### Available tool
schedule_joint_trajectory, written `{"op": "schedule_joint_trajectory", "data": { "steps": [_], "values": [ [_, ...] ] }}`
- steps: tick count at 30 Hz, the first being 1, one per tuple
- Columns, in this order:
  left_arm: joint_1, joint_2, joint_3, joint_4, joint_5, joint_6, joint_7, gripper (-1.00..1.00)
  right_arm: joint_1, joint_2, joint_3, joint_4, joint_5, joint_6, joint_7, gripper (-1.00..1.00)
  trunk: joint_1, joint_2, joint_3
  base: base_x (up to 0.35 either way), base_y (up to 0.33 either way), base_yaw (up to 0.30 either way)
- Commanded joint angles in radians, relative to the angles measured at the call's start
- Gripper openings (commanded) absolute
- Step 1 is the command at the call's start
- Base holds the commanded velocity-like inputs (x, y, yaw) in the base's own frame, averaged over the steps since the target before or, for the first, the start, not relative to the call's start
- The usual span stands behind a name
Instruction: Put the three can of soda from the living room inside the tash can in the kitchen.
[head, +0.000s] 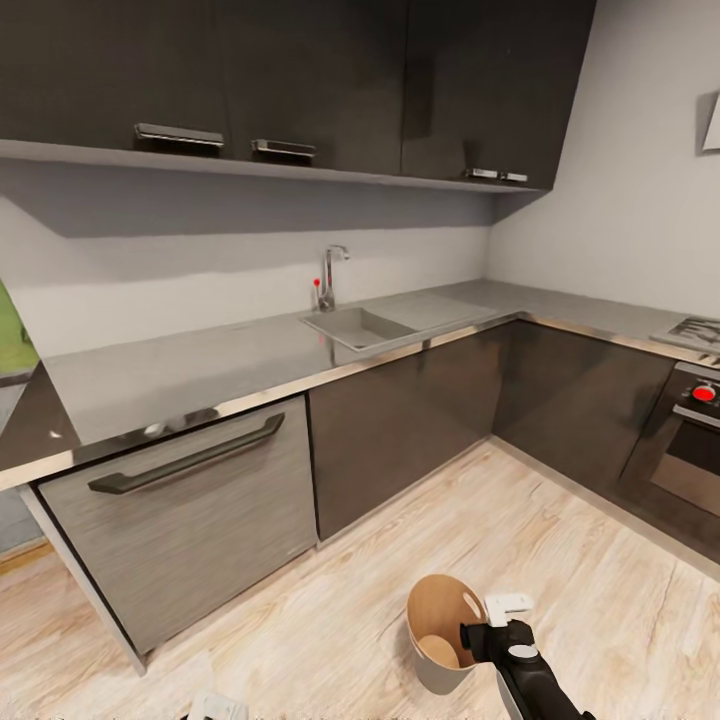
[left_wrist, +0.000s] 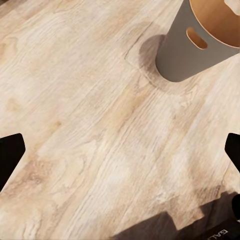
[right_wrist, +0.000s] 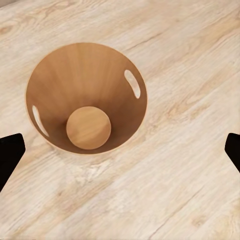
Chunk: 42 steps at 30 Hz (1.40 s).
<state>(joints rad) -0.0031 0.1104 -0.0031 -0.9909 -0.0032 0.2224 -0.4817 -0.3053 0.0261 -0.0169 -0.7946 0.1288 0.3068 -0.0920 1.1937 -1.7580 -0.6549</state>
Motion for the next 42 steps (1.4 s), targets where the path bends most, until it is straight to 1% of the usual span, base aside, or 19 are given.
{"op": "schedule_joint_trajectory", "data": {
  "steps": [1, 10, 23, 30, 42],
  "values": [
    [0.000, 0.000, 0.000, 0.000, 0.000, 0.000, 0.000, 1.00, 0.000, 0.000, 0.000, 0.000, 0.000, 0.000, 0.000, 1.00, 0.000, 0.000, -0.002, 0.000, 0.000, 0.000],
    [0.000, -0.001, 0.001, 0.001, 0.002, 0.002, 0.000, 1.00, 0.000, 0.000, 0.000, 0.000, 0.002, -0.001, 0.000, 1.00, 0.000, 0.000, -0.006, 0.006, 0.000, 0.000],
    [0.000, -0.002, 0.002, 0.002, 0.002, 0.002, 0.002, 1.00, 0.000, 0.000, 0.000, 0.000, 0.003, -0.005, 0.000, 1.00, 0.000, 0.000, -0.006, 0.176, 0.000, 0.000],
    [0.000, -0.003, 0.003, 0.002, 0.003, 0.003, 0.003, 1.00, 0.000, 0.000, 0.000, 0.000, 0.002, -0.019, 0.000, 1.00, 0.000, 0.000, -0.006, 0.017, -0.053, 0.000],
    [0.000, -0.003, 0.003, 0.003, 0.004, 0.003, 0.003, 1.00, 0.000, 0.000, 0.000, 0.000, 0.001, -0.020, 0.000, 1.00, 0.000, 0.000, -0.007, 0.007, -0.030, 0.000]
  ]
}}
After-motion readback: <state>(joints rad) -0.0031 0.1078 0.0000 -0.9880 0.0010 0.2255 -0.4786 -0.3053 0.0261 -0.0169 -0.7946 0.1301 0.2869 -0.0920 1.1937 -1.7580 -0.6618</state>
